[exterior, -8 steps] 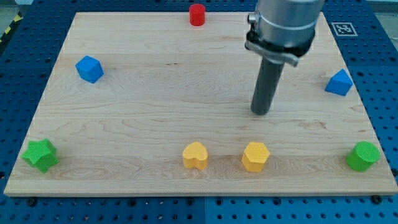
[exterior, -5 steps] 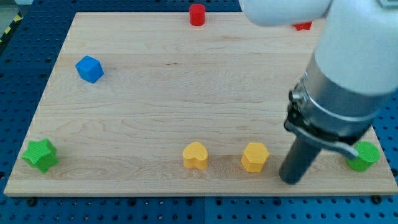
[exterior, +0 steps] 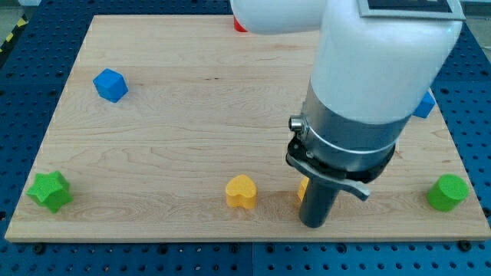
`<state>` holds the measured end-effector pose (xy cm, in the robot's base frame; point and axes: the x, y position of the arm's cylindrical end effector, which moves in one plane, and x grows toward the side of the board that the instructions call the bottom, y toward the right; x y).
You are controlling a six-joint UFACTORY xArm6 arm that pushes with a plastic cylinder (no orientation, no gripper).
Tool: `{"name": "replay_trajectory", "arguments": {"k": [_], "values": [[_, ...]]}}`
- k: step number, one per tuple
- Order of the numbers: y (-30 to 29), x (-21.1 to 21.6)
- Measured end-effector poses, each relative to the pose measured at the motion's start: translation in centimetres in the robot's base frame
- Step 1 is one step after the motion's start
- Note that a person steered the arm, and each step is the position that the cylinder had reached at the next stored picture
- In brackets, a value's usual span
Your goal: Move yellow hexagon towards center left
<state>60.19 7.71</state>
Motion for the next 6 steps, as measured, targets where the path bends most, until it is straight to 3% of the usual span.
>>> {"name": "replay_trajectory", "arguments": {"k": [4, 6], "values": [[3.2, -11.4], [7.4, -12.1]]}}
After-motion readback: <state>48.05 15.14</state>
